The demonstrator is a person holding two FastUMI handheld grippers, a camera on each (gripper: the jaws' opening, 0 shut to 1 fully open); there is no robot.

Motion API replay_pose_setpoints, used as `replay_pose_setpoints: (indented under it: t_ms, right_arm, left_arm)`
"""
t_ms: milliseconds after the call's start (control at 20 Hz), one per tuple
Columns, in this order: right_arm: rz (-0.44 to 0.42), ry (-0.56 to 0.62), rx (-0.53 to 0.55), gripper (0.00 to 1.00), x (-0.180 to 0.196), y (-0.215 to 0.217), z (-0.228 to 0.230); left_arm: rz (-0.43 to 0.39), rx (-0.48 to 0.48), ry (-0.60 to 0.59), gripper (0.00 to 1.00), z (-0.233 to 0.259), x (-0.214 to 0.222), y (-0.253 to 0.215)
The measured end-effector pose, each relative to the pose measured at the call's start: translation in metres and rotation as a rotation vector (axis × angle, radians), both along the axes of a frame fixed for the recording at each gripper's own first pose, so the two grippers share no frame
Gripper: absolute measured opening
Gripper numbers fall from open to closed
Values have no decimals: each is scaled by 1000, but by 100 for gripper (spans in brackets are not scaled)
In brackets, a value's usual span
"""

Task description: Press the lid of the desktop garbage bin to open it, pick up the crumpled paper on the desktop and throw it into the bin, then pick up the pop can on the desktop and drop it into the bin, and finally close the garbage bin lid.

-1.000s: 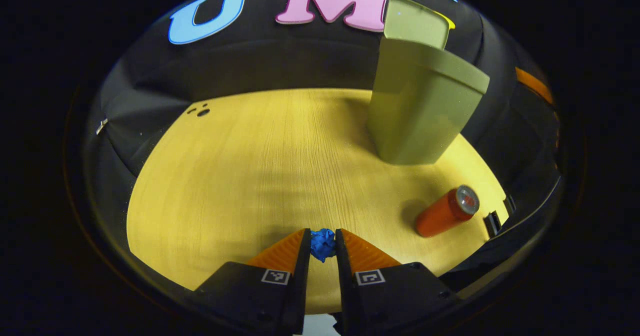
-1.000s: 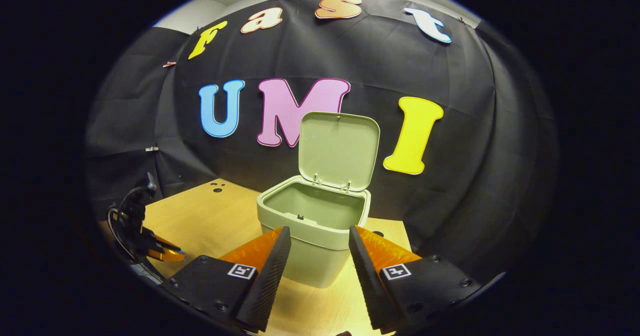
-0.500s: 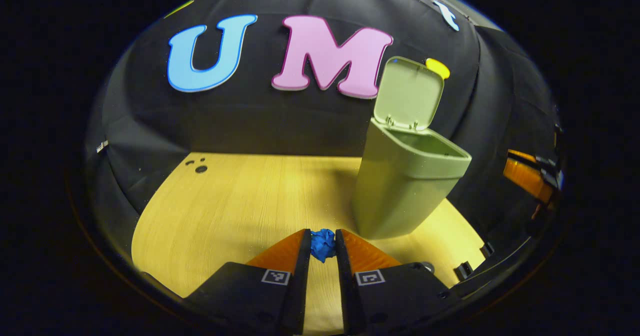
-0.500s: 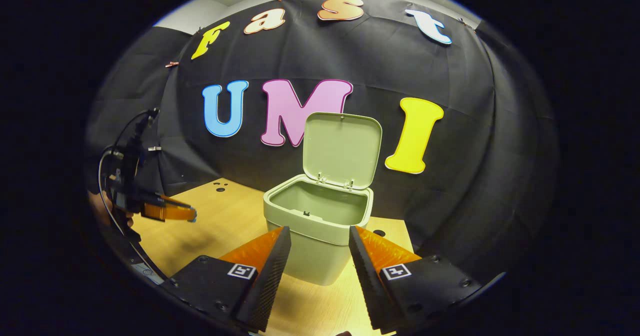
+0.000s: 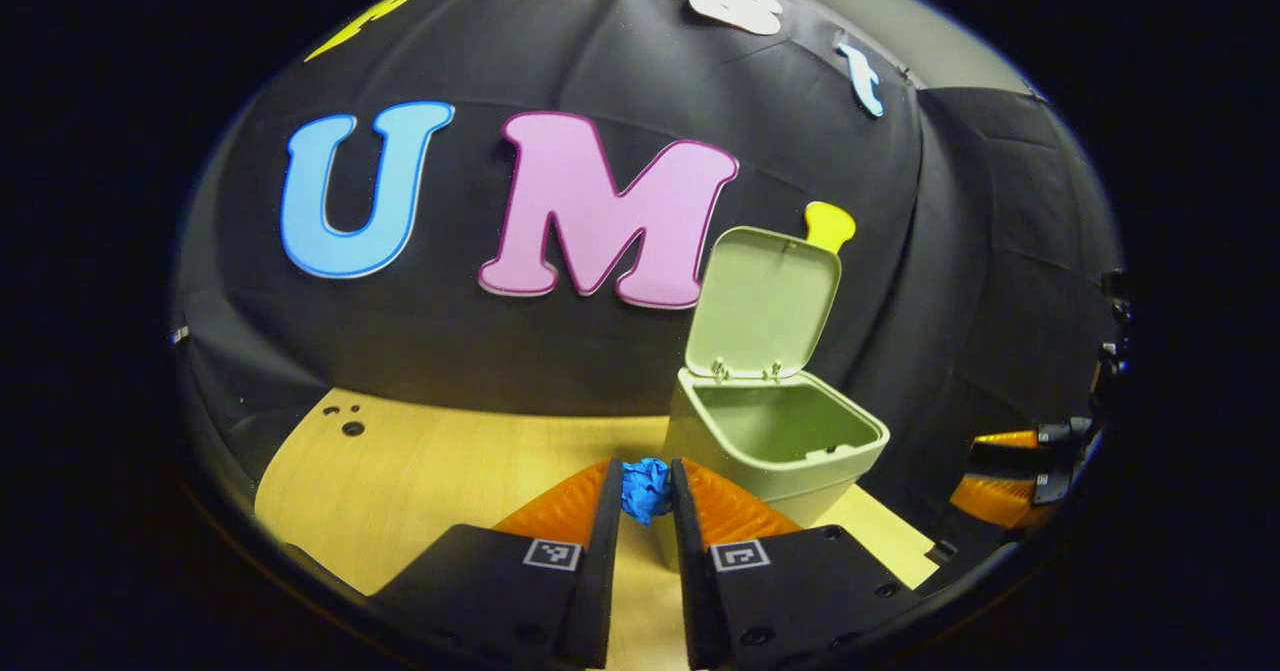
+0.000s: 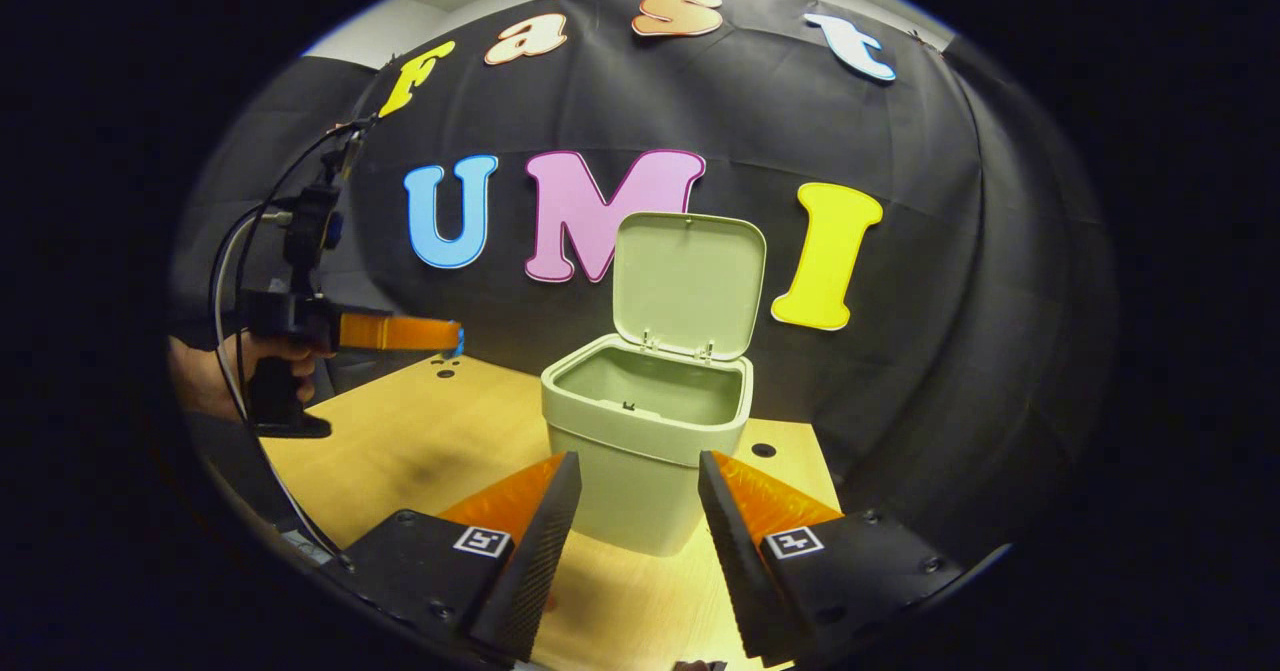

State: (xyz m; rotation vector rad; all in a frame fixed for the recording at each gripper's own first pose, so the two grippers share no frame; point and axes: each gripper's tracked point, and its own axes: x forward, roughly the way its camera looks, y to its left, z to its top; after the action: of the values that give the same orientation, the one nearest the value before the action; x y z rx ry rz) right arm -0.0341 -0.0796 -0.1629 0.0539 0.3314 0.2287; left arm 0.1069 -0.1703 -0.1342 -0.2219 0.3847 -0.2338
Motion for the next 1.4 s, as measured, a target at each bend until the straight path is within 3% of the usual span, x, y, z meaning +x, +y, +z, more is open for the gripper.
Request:
replay_pose_setpoints:
  t_ms: [300,350,750,1150,1400]
  right_arm:
    - [-37,9,-17,78,-12,-5,-1]
    - [-48,10,-24,78,-14,-8,-1]
    - [-159,27,-68,78,-36,-38,-5]
    - [-248,61,-71,79,-52,-59,-8]
    - [-233,72,-87,79,-51,-52,-12]
  left_arm:
    - [-104,-7,-100,29,29,39,-45]
    - [-124,-10,-109,33,31,44,-54]
    - [-272,5,-123,33,24,73,-117]
    - [-305,27,-68,30,-7,90,-134]
    - [-279,16,-29,40,-18,93,-127]
